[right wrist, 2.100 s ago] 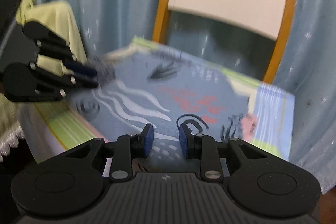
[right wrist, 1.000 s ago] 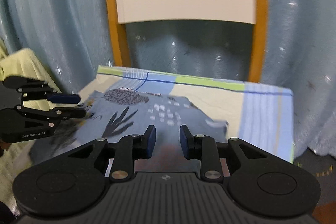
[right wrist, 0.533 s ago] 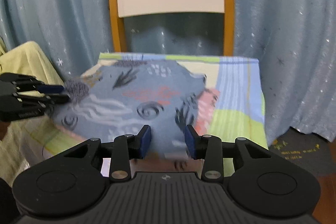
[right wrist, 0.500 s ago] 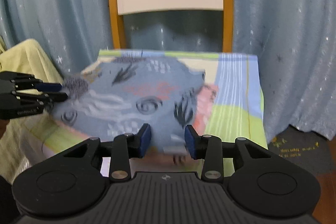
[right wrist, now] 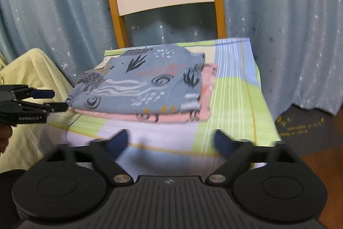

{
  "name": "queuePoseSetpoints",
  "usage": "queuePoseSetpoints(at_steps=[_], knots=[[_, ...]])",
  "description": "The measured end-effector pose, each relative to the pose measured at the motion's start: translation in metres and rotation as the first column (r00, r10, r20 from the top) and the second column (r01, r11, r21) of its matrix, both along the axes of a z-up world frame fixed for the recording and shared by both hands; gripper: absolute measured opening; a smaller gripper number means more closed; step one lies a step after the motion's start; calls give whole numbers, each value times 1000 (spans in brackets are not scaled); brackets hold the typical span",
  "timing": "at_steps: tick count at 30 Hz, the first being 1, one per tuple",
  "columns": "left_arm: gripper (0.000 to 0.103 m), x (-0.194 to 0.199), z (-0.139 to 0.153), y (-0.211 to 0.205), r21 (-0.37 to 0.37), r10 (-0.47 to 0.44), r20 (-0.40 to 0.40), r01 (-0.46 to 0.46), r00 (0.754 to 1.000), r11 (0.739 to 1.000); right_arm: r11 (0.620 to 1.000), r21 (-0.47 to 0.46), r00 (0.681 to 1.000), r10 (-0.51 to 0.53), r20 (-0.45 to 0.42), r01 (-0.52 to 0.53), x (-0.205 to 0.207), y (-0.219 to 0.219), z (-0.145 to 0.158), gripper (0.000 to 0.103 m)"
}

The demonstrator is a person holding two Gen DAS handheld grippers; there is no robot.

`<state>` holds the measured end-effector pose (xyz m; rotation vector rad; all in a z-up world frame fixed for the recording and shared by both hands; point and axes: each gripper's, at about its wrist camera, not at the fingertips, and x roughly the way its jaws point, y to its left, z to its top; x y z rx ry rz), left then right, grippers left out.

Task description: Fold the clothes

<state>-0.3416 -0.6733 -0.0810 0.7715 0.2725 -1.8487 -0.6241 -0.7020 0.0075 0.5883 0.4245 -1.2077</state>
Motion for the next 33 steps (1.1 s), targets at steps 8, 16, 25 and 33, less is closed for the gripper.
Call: queuePoseSetpoints(at_steps=[8, 16, 25, 33], knots=[[102, -2, -2, 10, 37, 71, -95, -68, 993, 997, 999, 35, 1000, -11, -23, 12, 9, 14, -7, 102], [102, -7, -2, 13, 35, 115, -114, -111, 987, 993, 999, 35, 999, -38, -23, 39, 11, 12, -6, 103], [102, -8, -5, 11, 48, 131, -103, -126, 986, 991, 996, 41, 997, -78, -14, 78, 17, 2, -4, 103], [102, -14, -10, 10, 52, 152, -97, -147, 984, 988, 994, 66, 996, -84, -20, 85, 27, -5, -10, 103]])
